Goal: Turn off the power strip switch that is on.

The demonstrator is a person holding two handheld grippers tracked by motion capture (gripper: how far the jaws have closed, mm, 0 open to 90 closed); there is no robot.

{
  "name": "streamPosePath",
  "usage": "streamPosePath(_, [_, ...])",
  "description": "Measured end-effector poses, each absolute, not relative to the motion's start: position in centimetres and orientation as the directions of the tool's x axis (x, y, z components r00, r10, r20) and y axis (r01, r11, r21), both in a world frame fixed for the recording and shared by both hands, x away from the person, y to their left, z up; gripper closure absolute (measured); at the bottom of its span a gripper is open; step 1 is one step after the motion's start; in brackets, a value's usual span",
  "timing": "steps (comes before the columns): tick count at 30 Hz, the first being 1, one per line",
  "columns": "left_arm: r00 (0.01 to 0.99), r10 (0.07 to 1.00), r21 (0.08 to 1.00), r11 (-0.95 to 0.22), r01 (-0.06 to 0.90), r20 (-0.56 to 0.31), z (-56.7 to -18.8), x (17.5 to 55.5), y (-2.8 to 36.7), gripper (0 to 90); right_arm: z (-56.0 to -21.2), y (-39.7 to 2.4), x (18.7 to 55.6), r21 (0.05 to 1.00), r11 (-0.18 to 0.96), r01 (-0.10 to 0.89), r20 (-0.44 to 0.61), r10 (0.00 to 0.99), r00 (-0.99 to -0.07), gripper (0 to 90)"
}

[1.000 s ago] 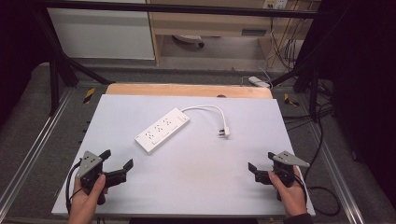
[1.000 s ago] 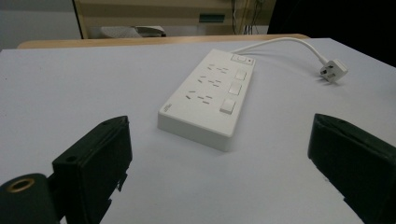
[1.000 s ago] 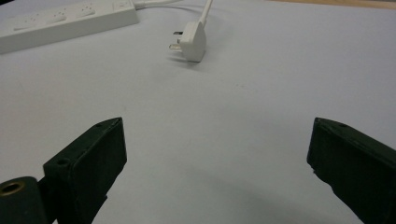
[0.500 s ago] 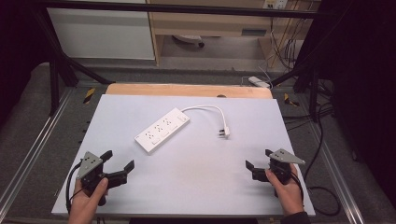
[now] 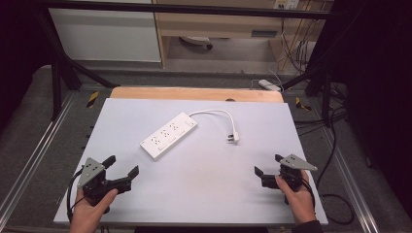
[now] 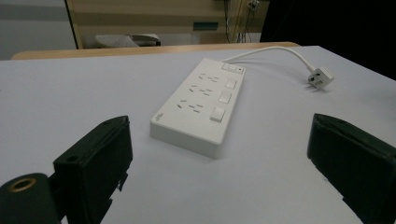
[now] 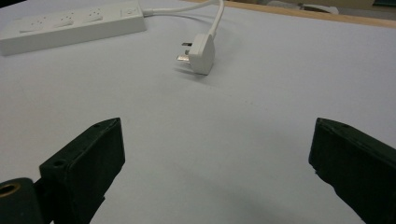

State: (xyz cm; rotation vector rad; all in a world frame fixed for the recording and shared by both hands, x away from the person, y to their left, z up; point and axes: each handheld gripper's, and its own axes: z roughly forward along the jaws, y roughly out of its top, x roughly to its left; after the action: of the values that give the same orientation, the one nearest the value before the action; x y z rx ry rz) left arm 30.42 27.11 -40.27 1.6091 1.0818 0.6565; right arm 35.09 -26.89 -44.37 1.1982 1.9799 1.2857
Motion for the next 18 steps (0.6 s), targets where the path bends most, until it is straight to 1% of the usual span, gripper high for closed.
streamPosePath(5, [0.448,0.887,0.949,-0.037,0.312,-0.113,-39.9,30.2,26.8,6.5,-44.3,-26.7,35.1,0.897,0.178,0.405,0.054,0.865,-0.499,3.7])
streamPosePath(13, [0.472,0.875,0.954,-0.043,0.298,-0.108,-38.7,30.1,26.0,7.5,-44.3,-26.7,35.0,0.899,0.173,0.403,0.056,0.865,-0.498,3.6])
streamPosePath(18, [0.47,0.872,0.95,-0.019,0.313,-0.137,-38.1,30.2,25.7,7.5,-44.2,-26.7,35.0,0.901,0.176,0.397,0.052,0.864,-0.5,3.4])
